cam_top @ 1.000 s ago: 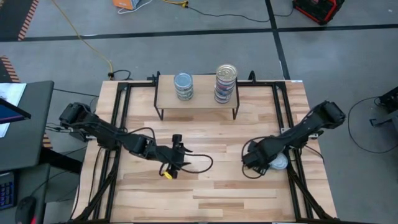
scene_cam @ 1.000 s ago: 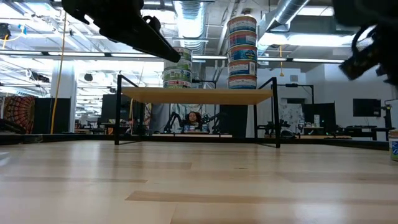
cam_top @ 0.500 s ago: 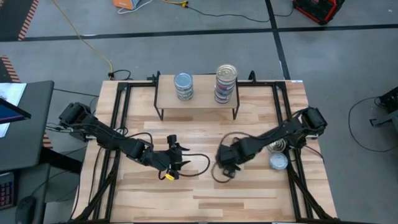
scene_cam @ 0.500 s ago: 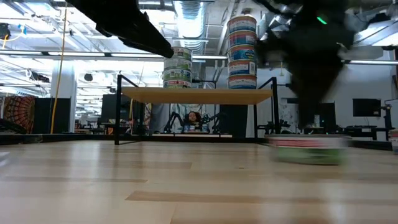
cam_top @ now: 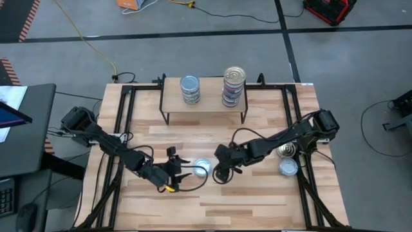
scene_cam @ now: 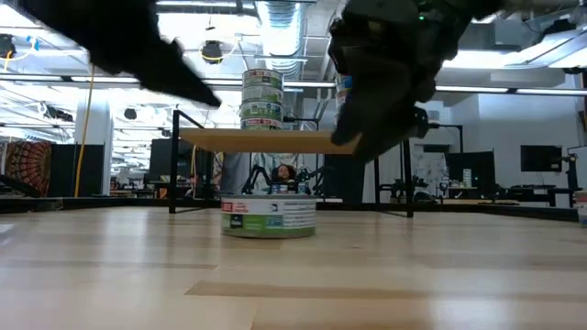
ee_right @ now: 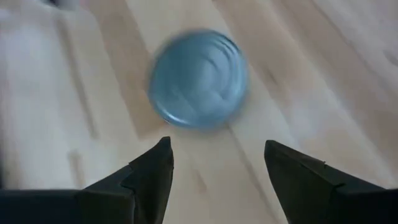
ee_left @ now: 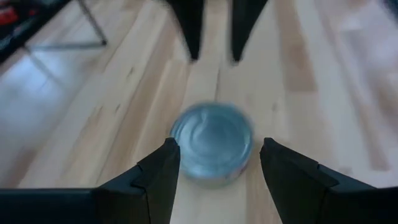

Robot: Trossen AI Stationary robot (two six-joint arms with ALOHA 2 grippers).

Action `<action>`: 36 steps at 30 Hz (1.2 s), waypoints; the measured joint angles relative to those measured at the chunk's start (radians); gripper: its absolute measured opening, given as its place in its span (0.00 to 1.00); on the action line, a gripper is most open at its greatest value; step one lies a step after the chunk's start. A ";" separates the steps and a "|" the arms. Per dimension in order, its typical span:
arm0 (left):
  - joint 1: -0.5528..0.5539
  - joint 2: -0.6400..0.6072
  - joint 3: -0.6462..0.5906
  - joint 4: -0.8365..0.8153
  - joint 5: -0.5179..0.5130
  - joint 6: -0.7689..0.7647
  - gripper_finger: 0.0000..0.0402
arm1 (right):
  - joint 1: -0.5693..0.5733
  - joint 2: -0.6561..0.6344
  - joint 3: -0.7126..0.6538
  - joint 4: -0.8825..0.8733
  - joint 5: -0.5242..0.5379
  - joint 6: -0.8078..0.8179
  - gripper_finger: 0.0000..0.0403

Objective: Stack canned seafood by type on shelf
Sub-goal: Stack the green tuna can on top of the green tuna can on the shelf

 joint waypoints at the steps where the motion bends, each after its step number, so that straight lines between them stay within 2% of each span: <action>1: -0.006 0.000 -0.020 0.003 -0.012 -0.017 0.53 | 0.001 -0.001 -0.020 0.062 0.008 0.008 0.68; 5: -0.027 -0.002 -0.058 0.003 -0.054 -0.060 0.53 | 0.008 -0.001 -0.053 0.126 0.086 -0.002 0.68; 11: -0.020 -0.002 -0.067 -0.001 -0.058 -0.064 0.53 | 0.010 -0.001 -0.096 0.239 0.150 -0.096 0.68; 14: -0.014 -0.002 -0.067 -0.003 -0.038 -0.073 0.53 | 0.007 0.017 -0.112 0.302 0.154 -0.106 0.68; 19: -0.014 -0.002 -0.067 -0.004 -0.023 -0.077 0.53 | 0.006 0.082 -0.114 0.314 0.149 -0.160 0.68; 28: -0.014 -0.002 -0.068 -0.004 -0.029 -0.077 0.53 | 0.005 0.104 -0.113 0.347 0.129 -0.190 0.68; 32: -0.014 -0.002 -0.068 -0.005 -0.033 -0.077 0.53 | -0.005 0.143 -0.113 0.404 0.131 -0.204 0.68; 36: -0.014 -0.002 -0.068 -0.024 -0.028 -0.077 0.53 | -0.008 0.172 -0.110 0.390 0.129 -0.200 0.68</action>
